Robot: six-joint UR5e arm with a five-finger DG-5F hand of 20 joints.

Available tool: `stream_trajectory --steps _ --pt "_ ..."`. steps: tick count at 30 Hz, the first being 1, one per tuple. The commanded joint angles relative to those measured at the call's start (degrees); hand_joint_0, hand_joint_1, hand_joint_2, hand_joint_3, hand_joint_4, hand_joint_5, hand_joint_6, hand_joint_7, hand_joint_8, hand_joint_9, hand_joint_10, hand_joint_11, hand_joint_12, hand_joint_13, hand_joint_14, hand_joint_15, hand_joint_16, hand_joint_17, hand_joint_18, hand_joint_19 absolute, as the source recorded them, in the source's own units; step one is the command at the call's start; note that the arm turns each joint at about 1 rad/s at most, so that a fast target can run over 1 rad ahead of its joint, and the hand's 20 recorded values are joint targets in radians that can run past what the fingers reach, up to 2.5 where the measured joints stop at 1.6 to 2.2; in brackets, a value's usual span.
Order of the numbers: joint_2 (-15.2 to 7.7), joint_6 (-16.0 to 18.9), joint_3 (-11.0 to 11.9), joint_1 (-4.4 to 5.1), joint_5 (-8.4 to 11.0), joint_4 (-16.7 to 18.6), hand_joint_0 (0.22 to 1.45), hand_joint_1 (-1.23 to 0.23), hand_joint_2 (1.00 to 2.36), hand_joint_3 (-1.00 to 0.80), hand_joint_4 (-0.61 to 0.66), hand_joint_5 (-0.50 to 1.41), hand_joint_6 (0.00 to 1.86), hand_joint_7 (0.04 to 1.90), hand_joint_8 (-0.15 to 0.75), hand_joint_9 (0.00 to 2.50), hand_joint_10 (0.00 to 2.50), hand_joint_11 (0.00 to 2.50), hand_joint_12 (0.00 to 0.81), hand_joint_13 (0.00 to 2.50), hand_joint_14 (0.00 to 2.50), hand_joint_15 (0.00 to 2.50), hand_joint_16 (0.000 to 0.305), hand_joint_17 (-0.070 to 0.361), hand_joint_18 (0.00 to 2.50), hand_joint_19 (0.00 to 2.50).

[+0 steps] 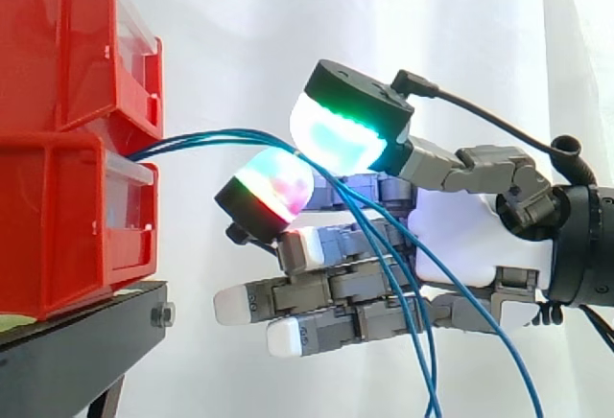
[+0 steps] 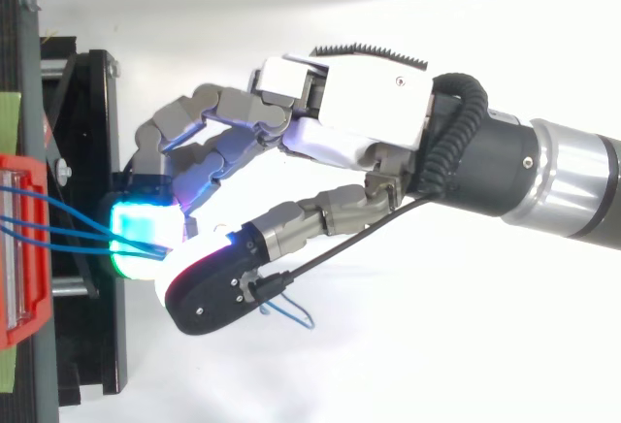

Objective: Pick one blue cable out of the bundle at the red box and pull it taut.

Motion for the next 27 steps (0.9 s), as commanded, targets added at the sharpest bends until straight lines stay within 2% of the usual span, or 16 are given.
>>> stream_trajectory --steps 1,5,7,9,14,17,20,23,24,25,26,27 --pt "0.0 0.0 0.0 0.08 0.00 0.0 0.60 -0.76 1.00 -0.50 0.10 -0.20 0.86 0.90 0.267 0.88 0.02 1.04 0.312 0.55 0.01 0.33 0.042 0.095 0.57 0.37" --pt "0.0 0.0 0.0 0.08 0.00 0.0 0.60 -0.72 1.00 -0.47 0.10 -0.20 0.86 0.92 0.276 0.89 0.01 1.04 0.317 0.55 0.01 0.33 0.043 0.096 0.57 0.38" --pt "0.0 0.0 0.0 0.08 0.00 0.0 0.64 -0.73 1.01 -0.41 0.10 -0.20 0.87 0.94 0.280 0.92 0.01 1.08 0.317 0.56 0.01 0.32 0.043 0.097 0.59 0.38" --pt "0.0 0.0 0.0 0.08 0.00 0.0 0.66 -0.76 1.02 -0.27 0.07 -0.20 0.89 0.98 0.287 0.95 0.01 1.12 0.321 0.59 0.01 0.34 0.043 0.096 0.60 0.38" --pt "0.0 0.0 0.0 0.08 0.09 -0.1 0.65 -0.78 1.02 -0.08 -0.01 -0.19 0.92 1.03 0.294 1.00 0.01 1.14 0.327 0.62 0.01 0.34 0.045 0.102 0.64 0.37" --pt "0.0 0.0 0.0 0.08 0.18 0.0 0.66 -0.79 1.01 -0.06 -0.03 -0.19 0.92 0.97 0.292 1.02 0.01 1.08 0.336 0.62 0.01 0.32 0.048 0.107 0.66 0.37" --pt "0.0 0.0 0.0 0.08 0.18 0.0 0.65 -0.79 1.00 -0.04 -0.02 -0.18 0.90 1.00 0.297 1.03 0.01 1.03 0.354 0.62 0.01 0.31 0.051 0.115 0.67 0.36" --pt "0.0 0.0 0.0 0.08 0.18 0.0 0.61 -0.75 1.14 -0.06 -0.02 -0.17 0.88 1.06 0.301 1.01 0.01 0.93 0.364 0.59 0.01 0.29 0.053 0.120 0.66 0.35" --pt "0.0 0.0 0.0 0.16 0.18 0.0 0.59 -0.73 1.23 -0.07 -0.01 -0.17 0.88 1.06 0.305 1.01 0.01 0.93 0.369 0.59 0.01 0.29 0.054 0.122 0.67 0.35" --pt "0.0 0.0 0.0 0.16 0.18 0.0 0.59 -0.72 1.24 -0.07 -0.01 -0.17 0.88 1.05 0.307 1.00 0.01 0.93 0.369 0.59 0.01 0.29 0.054 0.122 0.67 0.35" --pt "0.0 0.0 0.0 0.16 0.18 0.0 0.56 -0.71 1.36 -0.10 -0.01 -0.17 0.87 1.04 0.317 1.00 0.01 0.95 0.375 0.59 0.01 0.28 0.055 0.125 0.67 0.33" --pt "0.0 0.0 0.0 0.16 0.18 0.0 0.61 -0.75 1.22 -0.04 0.00 -0.17 0.87 1.03 0.310 0.99 0.01 0.97 0.370 0.58 0.01 0.28 0.054 0.121 0.66 0.33"
